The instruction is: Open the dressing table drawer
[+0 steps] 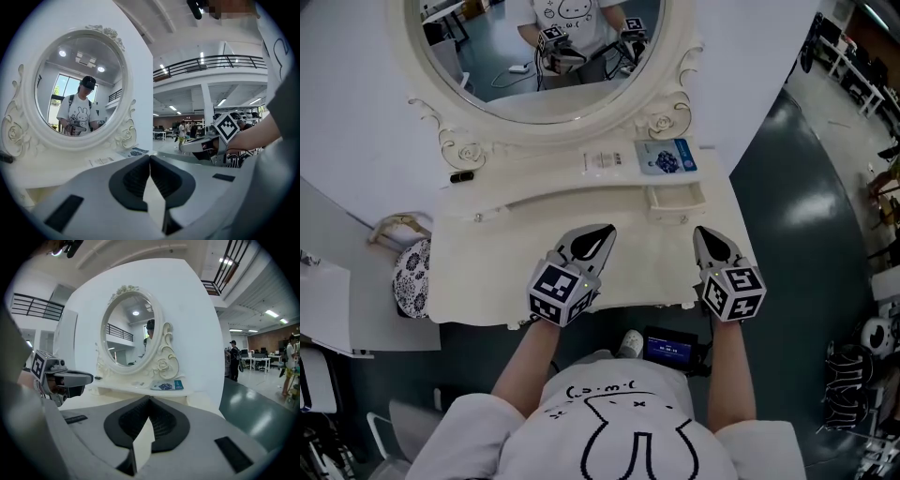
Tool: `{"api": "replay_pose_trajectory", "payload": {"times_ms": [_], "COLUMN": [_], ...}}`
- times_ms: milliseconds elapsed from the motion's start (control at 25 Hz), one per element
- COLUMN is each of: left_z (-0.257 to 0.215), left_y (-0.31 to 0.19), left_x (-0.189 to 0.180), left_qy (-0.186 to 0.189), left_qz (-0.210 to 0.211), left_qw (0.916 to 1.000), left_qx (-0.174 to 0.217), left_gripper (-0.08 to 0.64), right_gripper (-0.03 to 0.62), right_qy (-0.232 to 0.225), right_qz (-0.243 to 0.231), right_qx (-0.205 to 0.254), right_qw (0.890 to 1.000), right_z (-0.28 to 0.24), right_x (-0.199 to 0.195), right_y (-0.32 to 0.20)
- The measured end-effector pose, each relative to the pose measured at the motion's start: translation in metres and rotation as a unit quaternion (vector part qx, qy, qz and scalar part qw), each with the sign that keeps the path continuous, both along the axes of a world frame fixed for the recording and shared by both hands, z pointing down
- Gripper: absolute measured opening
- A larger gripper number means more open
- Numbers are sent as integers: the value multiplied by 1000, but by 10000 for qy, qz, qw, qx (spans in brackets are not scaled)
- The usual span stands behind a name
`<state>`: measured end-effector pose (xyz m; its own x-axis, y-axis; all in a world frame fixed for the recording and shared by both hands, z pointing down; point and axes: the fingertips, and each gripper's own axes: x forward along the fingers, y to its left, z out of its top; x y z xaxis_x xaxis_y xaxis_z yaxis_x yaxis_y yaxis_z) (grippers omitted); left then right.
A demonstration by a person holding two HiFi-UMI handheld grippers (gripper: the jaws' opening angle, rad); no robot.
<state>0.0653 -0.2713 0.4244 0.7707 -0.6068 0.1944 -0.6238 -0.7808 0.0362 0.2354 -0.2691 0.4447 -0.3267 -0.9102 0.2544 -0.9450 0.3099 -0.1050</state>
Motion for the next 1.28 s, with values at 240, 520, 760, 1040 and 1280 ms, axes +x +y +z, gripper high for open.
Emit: {"api": "replay_pose_trajectory", "payload": {"times_ms": [240,520,760,1040,1280], "left_z": [-19,-47,-70,-77,-76], "left_y": [8,12,12,17,20], "left_x": [-1,-4,-6,3,9], "left_qy": [163,353,512,525,528], "left_qz": [97,109,16,83,104], "left_qw": [9998,9987,9972,9962,9961], "left_qx": [115,343,552,692,703], "left_gripper": [12,12,12,12,12], "right_gripper": [17,15,15,15,15], "right_qy": [146,206,231,291,365], "right_qz": [-20,8,206,273,188], "right_qx": [205,586,906,1134,1116], "right_qw": [9997,9981,9954,9927,9929], "right_z": [-26,-67,-93,-104,-104], "right_x": [-4,-7,1,5,4], "right_y": [25,46,52,54,54]}}
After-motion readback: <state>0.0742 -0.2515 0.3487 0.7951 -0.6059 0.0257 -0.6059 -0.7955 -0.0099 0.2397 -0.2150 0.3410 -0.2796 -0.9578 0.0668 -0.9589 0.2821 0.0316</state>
